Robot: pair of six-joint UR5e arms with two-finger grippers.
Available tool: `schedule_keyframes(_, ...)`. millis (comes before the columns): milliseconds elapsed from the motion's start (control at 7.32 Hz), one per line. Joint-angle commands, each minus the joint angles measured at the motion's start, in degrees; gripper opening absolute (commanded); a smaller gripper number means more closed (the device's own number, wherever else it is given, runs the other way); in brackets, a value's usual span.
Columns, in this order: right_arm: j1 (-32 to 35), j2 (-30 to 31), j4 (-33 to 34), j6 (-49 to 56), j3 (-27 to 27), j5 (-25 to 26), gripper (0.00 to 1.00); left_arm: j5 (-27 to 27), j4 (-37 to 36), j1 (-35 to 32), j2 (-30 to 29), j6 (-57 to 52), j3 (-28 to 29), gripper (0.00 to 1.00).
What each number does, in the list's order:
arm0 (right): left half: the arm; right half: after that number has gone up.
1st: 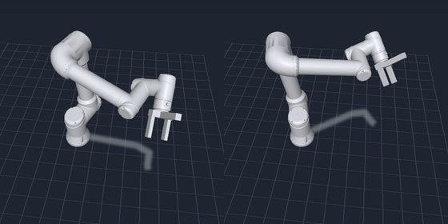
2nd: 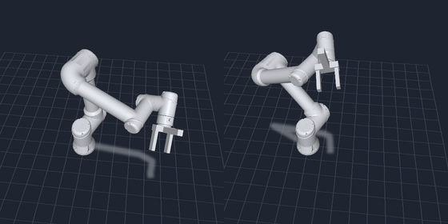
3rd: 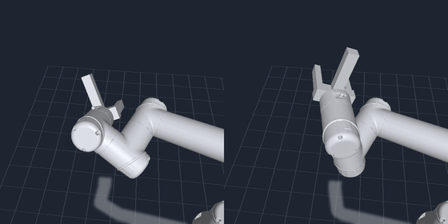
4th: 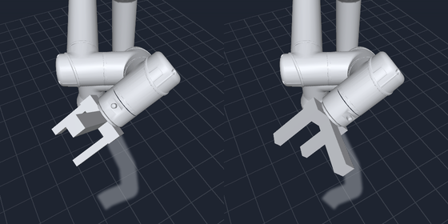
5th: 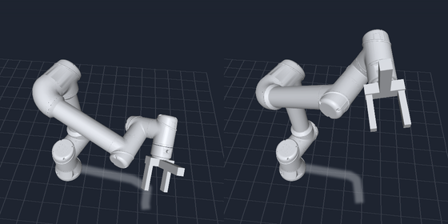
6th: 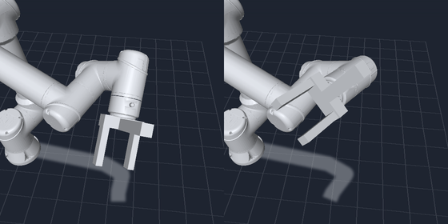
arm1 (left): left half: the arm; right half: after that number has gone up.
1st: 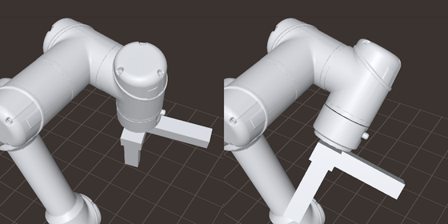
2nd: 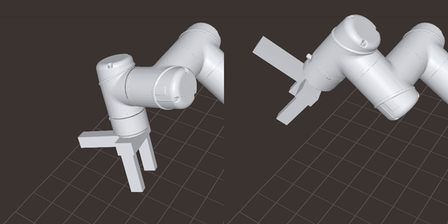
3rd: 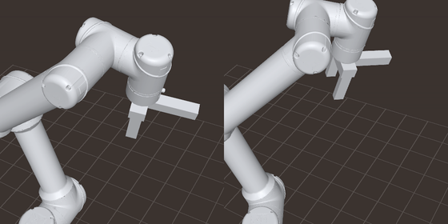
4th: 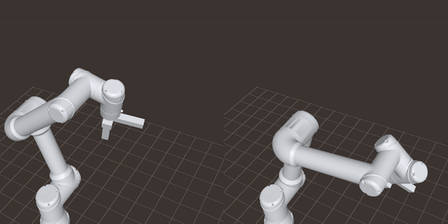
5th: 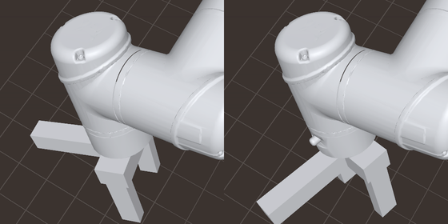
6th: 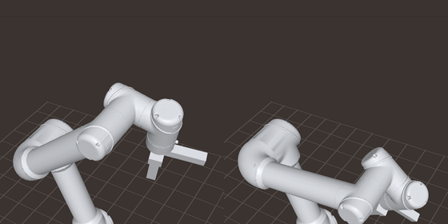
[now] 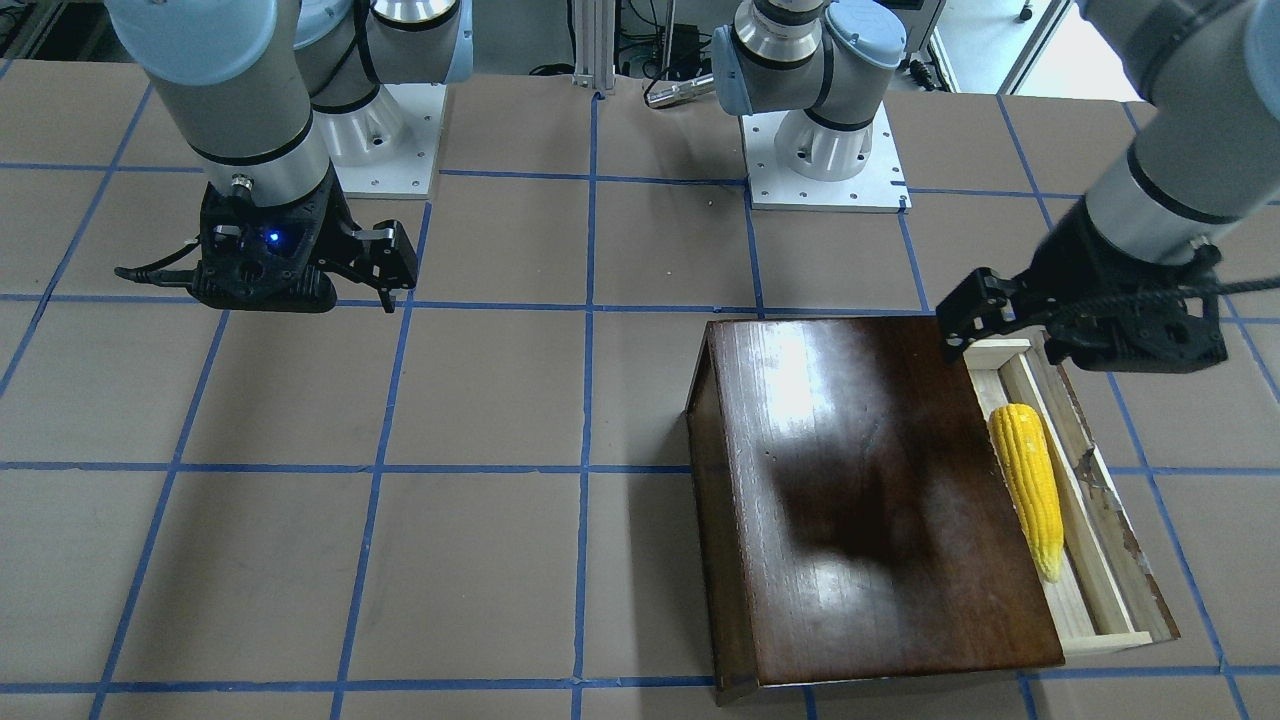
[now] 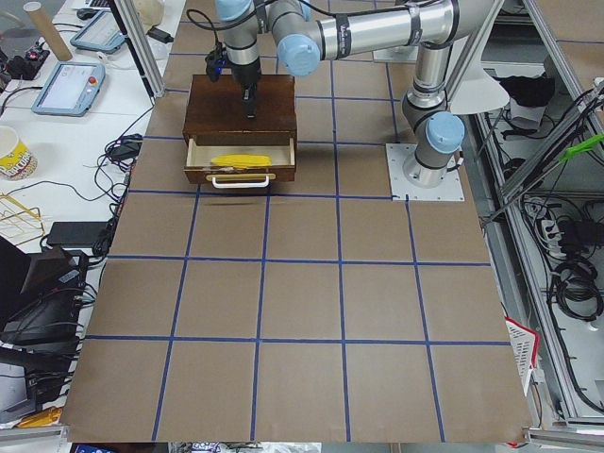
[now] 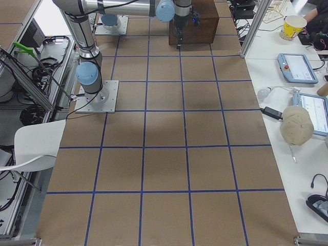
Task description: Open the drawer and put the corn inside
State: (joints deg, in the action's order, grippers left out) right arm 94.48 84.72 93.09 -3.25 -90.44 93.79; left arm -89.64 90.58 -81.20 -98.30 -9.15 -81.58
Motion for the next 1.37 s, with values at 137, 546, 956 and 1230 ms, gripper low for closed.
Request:
schedule_keyframes(137,0.0,0.0,0.1,0.0,0.0,0.0,1.0,-0.4,2.5,-9.3,5.0,8.3,-0.6,1.0)
schedule_keyframes(546,0.0,0.0,0.0,0.0,0.0,0.0,1.0,-0.1,0.3,-8.6,6.5,8.1,-2.3,1.0)
schedule_keyframes(956,0.0,0.0,0.0,0.0,0.0,0.1,1.0,-0.4,-0.5,-7.3,6.4,7.5,-2.4,1.0)
schedule_keyframes(1230,0.0,-0.1,0.1,0.0,0.0,0.1,1.0,-0.2,-0.5,-7.3,6.3,7.5,-2.1,1.0)
